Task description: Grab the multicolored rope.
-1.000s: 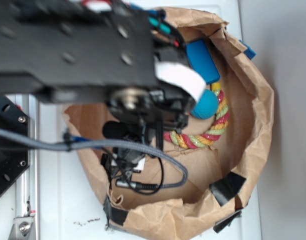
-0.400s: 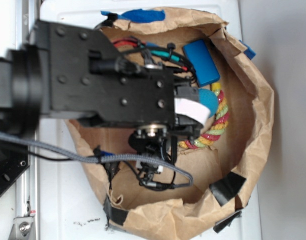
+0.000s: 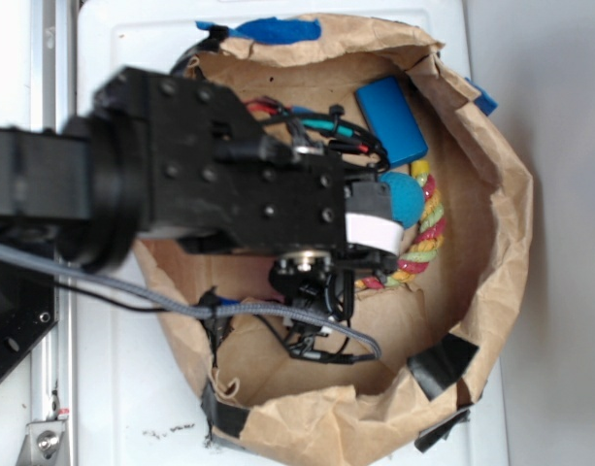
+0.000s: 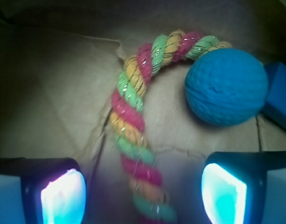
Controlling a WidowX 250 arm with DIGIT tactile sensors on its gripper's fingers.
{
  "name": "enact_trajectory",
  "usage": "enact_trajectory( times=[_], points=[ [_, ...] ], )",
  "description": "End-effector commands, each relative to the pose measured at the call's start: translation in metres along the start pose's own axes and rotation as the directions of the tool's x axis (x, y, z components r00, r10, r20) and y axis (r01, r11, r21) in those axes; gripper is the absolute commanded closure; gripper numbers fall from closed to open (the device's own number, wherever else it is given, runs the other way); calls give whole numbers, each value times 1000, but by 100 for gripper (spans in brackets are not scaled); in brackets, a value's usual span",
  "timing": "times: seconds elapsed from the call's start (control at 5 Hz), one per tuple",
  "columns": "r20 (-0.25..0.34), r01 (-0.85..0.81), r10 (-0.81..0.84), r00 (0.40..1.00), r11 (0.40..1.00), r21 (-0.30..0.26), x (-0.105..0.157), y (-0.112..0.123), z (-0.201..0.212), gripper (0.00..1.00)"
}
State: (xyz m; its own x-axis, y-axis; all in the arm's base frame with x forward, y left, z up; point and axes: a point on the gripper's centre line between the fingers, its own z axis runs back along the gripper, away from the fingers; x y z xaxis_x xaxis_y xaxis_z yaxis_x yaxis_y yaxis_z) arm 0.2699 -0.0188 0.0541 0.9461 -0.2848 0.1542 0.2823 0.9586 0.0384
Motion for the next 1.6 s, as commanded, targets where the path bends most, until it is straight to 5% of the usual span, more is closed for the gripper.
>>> enact_trajectory(
  times=[0.0, 0.2, 0.4, 1.4],
  points=[
    [-18, 86, -87, 996, 996, -38, 4, -7, -28, 0],
    [-35, 100, -101, 994, 994, -40, 3, -7, -36, 0],
    [-34, 76, -78, 996, 996, -41, 3, -6, -36, 100],
    [19, 38, -37, 999, 998, -51, -5, 9, -2, 100]
  ],
)
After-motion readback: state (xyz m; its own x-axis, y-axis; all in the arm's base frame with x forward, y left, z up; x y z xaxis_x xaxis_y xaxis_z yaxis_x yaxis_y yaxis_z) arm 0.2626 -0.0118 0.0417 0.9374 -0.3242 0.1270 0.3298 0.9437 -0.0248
